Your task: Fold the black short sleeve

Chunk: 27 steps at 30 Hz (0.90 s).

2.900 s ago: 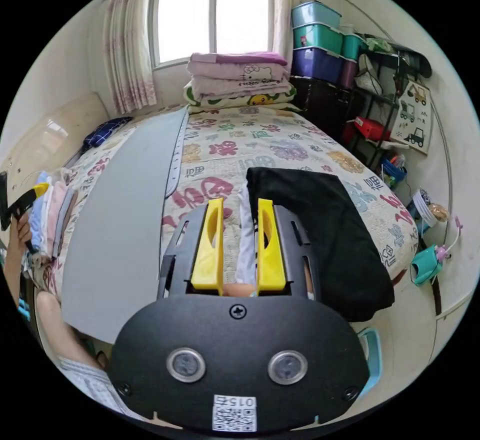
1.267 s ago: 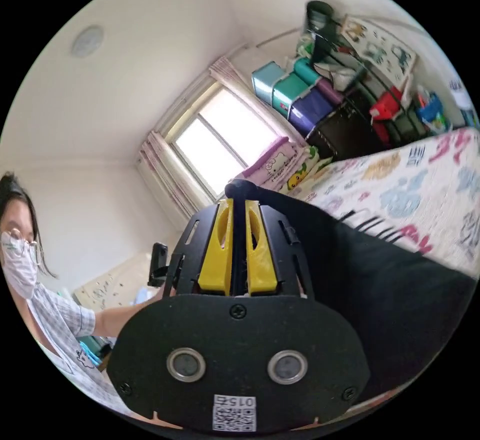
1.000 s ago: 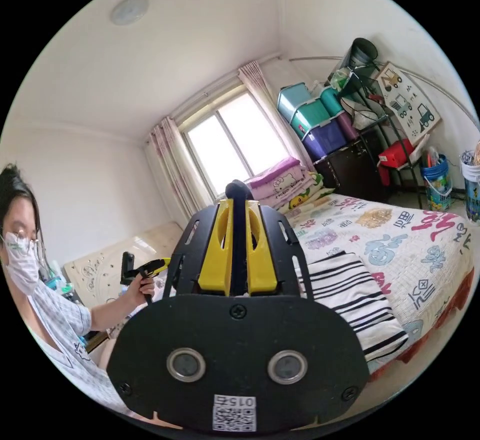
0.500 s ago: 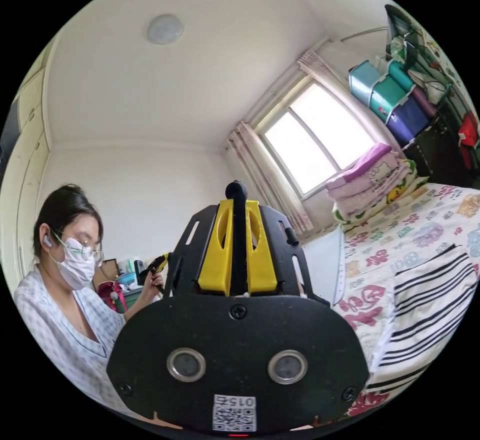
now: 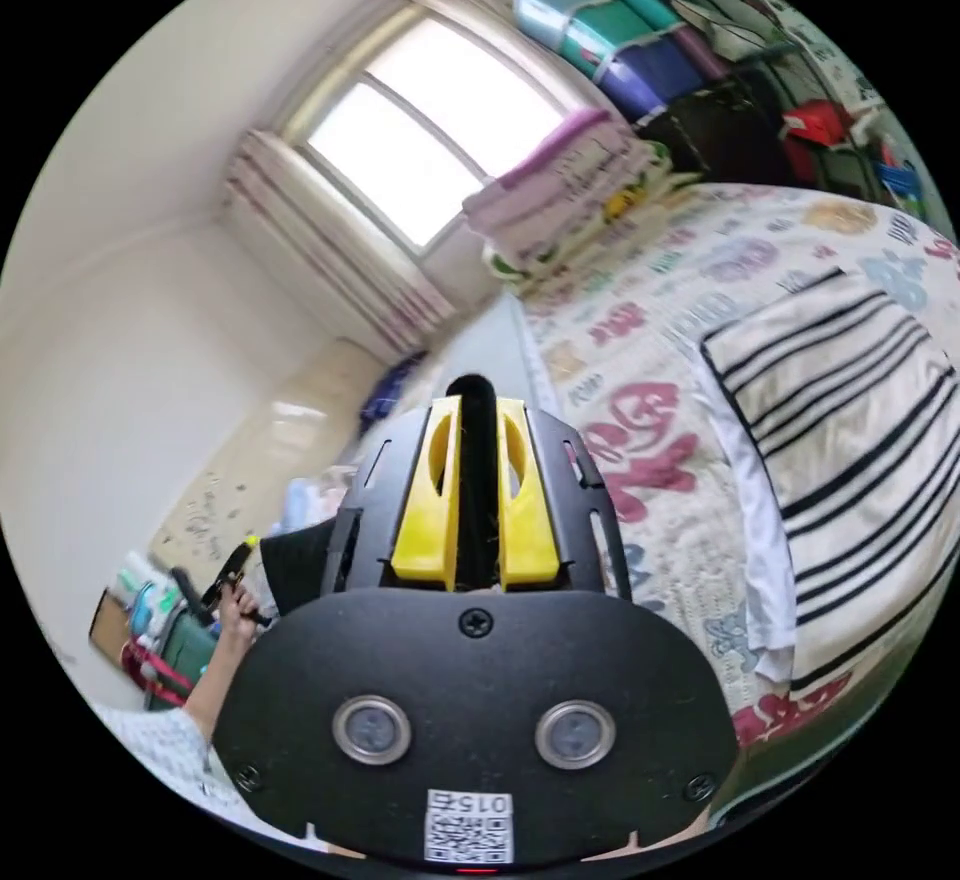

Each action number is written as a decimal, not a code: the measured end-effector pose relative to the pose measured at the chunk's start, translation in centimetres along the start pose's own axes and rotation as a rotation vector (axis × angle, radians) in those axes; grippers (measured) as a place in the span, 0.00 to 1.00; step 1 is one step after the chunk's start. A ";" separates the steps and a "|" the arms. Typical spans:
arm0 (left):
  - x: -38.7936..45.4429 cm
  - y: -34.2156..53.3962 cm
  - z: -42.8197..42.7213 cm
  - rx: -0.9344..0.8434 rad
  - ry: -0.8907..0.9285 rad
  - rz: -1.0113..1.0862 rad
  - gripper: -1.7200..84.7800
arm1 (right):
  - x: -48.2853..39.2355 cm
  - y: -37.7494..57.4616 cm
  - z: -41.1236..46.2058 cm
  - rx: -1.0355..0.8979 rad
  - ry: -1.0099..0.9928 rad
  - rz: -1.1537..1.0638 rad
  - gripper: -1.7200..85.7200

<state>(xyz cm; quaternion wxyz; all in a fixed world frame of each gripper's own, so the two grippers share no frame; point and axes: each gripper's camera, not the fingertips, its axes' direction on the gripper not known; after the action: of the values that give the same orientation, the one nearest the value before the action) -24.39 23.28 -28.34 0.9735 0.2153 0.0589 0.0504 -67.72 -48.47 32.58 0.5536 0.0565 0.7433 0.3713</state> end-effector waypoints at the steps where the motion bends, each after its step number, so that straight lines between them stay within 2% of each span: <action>1: 0.3 0.6 1.7 -0.048 -0.006 -0.035 0.02 | 1.4 1.0 1.1 0.019 0.038 0.018 0.04; 3: 0.6 1.4 2.5 -0.074 0.127 -0.054 0.02 | 2.9 2.9 1.8 0.024 -0.039 -0.067 0.04; 5: 1.9 2.2 2.6 -0.109 0.236 0.023 0.02 | 4.4 5.0 2.6 -0.065 -0.105 -0.193 0.04; 10: 6.7 6.0 2.2 -0.306 0.580 0.339 0.06 | 10.8 14.7 5.0 -0.420 -0.221 -0.466 0.08; 14: 11.0 8.9 2.8 -0.461 0.791 0.512 0.10 | 14.3 22.1 5.8 -0.591 -0.335 -0.621 0.10; 16: 14.1 10.7 3.6 -0.552 0.871 0.621 0.11 | 15.1 26.7 6.2 -0.685 -0.352 -0.789 0.11; 20: 17.8 12.8 5.0 -0.646 0.897 0.718 0.14 | 18.2 32.8 7.1 -0.682 -0.362 -0.902 0.14; 22: 19.6 13.8 5.7 -0.686 0.840 0.772 0.14 | 21.2 36.5 8.3 -0.674 -0.315 -0.944 0.15; 27: 20.4 14.4 6.6 -0.650 0.772 0.763 0.11 | 25.7 41.4 10.6 -0.724 -0.271 -1.017 0.15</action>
<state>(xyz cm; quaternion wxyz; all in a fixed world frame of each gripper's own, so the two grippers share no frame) -4.37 36.07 -18.22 0.8113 -0.1191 0.3067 0.4832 -81.88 -0.81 36.81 0.7336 -0.4477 0.4282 0.2794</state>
